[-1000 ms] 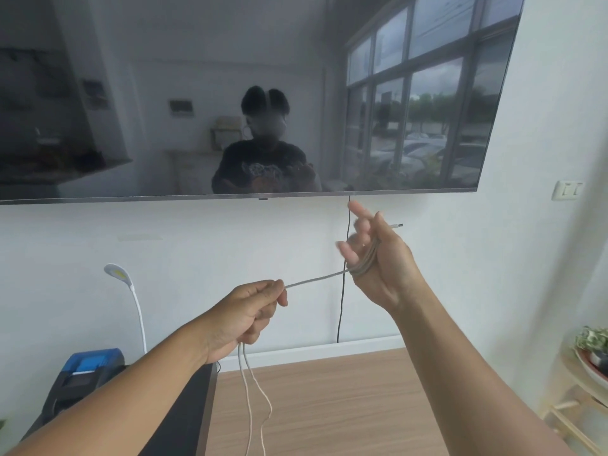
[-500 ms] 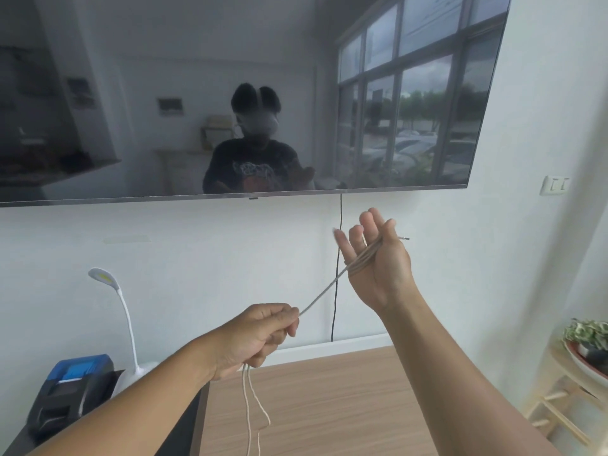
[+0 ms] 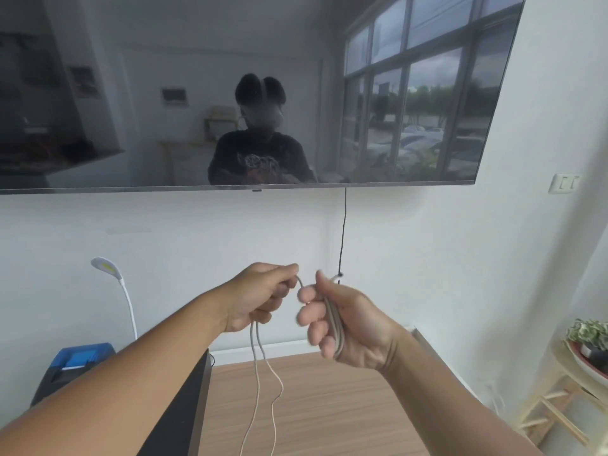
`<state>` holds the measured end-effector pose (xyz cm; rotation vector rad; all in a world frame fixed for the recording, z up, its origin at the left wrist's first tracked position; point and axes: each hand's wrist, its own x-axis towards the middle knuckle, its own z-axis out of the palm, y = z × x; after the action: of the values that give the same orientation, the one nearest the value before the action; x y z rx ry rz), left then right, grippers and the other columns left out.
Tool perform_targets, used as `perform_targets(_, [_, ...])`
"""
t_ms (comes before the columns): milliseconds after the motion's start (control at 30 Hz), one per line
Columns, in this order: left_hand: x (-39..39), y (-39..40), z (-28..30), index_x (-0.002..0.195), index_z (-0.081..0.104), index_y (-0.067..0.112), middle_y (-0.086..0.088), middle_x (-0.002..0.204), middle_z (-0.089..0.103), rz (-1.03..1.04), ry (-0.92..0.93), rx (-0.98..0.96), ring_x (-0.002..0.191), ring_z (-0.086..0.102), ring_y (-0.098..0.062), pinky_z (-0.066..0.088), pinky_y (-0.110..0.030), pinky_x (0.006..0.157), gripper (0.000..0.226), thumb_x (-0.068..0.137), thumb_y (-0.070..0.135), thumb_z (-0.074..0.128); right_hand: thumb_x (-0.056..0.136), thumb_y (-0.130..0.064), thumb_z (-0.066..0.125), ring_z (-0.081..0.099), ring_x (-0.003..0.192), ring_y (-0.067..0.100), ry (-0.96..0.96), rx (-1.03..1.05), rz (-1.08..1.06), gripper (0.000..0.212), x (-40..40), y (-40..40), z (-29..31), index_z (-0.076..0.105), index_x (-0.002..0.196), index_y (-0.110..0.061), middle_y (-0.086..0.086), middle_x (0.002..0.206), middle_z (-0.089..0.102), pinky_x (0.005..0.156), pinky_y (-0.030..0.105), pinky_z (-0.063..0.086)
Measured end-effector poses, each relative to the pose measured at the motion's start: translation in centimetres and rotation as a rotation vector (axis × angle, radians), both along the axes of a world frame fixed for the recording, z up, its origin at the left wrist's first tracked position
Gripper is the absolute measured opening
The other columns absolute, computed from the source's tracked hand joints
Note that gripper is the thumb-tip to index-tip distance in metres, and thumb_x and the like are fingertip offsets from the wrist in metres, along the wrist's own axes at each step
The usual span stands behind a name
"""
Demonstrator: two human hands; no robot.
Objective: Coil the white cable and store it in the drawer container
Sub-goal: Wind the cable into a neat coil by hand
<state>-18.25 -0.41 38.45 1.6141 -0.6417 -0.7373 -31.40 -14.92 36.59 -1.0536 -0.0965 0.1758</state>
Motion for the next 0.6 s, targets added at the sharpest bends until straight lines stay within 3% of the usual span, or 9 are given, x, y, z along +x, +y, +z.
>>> perform_targets(100, [-0.6,-0.6,0.9,0.082,0.061,0.017,0.013,0.049,0.034,0.007,-0.112,0.034,0.037,0.027,-0.007,0.024,-0.014,0.036,0.035,0.106,0.041,0.054,0.107,-0.055,0.031,0.080,0.086,0.024,0.025,-0.120,0.029,0.064,0.5,0.2,-1.6,0.077,0.118,-0.012,0.012,0.118,0.078,0.059,0.033,0.065])
perform_targets(167, [-0.9,-0.6,0.9,0.083,0.065,0.017,0.016,0.047,0.039,0.031,-0.239,0.082,0.038,0.036,-0.005,0.030,-0.015,0.038,0.037,0.106,0.043,0.051,0.107,-0.057,0.030,0.077,0.098,0.026,0.017,-0.131,0.009,0.065,1.0,0.0,-2.0,0.073,0.126,-0.012,0.013,0.132,0.072,0.066,0.038,0.065])
perform_targets(333, [-1.4,0.2,0.5,0.093,0.076,0.021,0.022,0.055,0.064,0.011,-0.469,0.116,0.048,0.058,0.006,0.040,-0.009,0.041,0.035,0.107,0.038,0.049,0.109,-0.056,0.027,0.071,0.099,0.032,0.004,-0.114,-0.166,0.062,1.9,0.0,-2.3,0.068,0.122,-0.012,0.017,0.118,0.073,0.067,0.040,0.062])
perform_targets(433, [-2.1,0.4,0.1,0.100,0.077,0.019,0.023,0.075,0.075,-0.052,-0.567,0.078,0.071,0.070,0.001,0.052,-0.010,0.067,0.034,0.108,0.033,0.048,0.110,-0.052,0.023,0.067,0.106,0.034,-0.011,-0.067,-0.254,0.063,2.5,0.4,-2.2,0.067,0.116,-0.008,0.016,0.114,0.069,0.073,0.040,0.061])
perform_targets(500, [-2.3,0.4,-0.2,0.103,0.078,0.022,0.014,0.096,0.081,-0.060,-0.584,0.043,0.082,0.075,-0.005,0.058,-0.018,0.073,0.031,0.109,0.028,0.048,0.111,-0.051,0.021,0.066,0.115,0.031,-0.014,-0.058,-0.281,0.067,2.9,0.7,-2.3,0.073,0.114,-0.009,0.011,0.122,0.070,0.088,0.041,0.058])
perform_targets(600, [-2.5,0.7,-0.4,0.103,0.077,0.026,0.020,0.100,0.079,-0.055,-0.590,0.012,0.084,0.076,0.001,0.055,-0.013,0.071,0.029,0.108,0.025,0.048,0.110,-0.051,0.023,0.058,0.135,0.030,0.016,-0.038,-0.277,0.064,3.2,0.8,-2.5,0.070,0.122,-0.010,0.007,0.145,0.063,0.118,0.048,0.040])
